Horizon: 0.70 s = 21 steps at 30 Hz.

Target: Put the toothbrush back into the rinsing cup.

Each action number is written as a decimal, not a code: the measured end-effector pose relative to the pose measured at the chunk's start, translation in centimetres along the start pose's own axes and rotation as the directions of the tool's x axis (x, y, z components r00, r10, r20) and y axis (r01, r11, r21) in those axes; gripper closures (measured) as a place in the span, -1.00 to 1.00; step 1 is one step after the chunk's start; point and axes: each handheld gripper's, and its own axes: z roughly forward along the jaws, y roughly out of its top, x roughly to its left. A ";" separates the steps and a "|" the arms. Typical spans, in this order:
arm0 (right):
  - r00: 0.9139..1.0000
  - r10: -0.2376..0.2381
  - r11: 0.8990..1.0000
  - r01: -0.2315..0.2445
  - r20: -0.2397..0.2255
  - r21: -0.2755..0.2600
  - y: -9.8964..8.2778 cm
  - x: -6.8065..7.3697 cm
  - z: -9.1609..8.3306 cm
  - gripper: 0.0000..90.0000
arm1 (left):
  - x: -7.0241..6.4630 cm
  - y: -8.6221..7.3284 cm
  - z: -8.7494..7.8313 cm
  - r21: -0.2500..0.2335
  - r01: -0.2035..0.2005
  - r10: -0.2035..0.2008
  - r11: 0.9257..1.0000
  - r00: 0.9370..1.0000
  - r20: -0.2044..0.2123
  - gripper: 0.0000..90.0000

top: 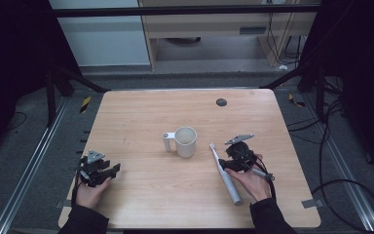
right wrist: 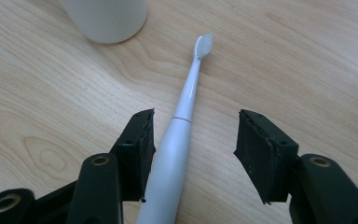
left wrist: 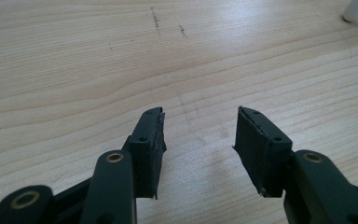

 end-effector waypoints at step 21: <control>1.000 0.018 0.986 -0.016 -0.008 0.163 0.2 1.0 2.6 0.21 | 0.0 0.0 -0.1 0.000 -0.007 0.007 1.000 1.000 0.004 0.14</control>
